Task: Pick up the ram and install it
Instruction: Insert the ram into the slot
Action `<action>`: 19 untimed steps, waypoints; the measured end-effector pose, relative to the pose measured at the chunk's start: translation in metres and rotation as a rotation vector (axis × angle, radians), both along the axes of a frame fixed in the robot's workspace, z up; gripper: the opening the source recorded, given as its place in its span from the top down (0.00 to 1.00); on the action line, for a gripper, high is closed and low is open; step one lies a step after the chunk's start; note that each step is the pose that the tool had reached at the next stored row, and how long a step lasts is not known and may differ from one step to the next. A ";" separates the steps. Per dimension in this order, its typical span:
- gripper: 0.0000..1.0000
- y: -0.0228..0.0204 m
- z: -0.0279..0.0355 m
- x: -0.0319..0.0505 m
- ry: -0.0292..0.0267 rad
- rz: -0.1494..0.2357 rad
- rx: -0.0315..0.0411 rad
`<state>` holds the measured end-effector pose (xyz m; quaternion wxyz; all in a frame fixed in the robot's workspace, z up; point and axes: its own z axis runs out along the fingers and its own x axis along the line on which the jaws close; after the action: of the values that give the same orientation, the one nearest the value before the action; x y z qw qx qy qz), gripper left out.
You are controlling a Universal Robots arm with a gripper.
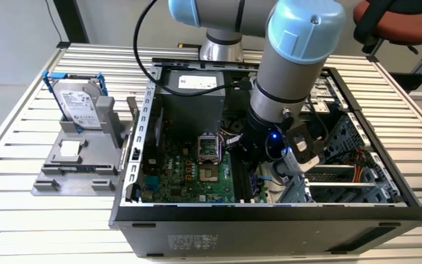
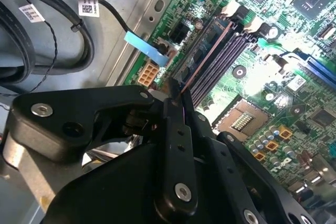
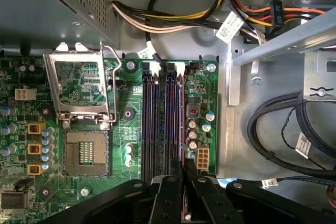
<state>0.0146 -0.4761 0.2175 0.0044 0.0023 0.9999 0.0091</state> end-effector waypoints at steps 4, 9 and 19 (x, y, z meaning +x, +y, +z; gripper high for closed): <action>1.00 0.0011 -0.0006 0.0000 0.0001 0.000 -0.0002; 1.00 0.0012 -0.0009 0.0000 0.0000 0.000 0.0000; 1.00 0.0013 0.0004 -0.0002 -0.0001 -0.008 0.0005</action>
<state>0.0144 -0.4748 0.2179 0.0045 0.0065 0.9999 0.0093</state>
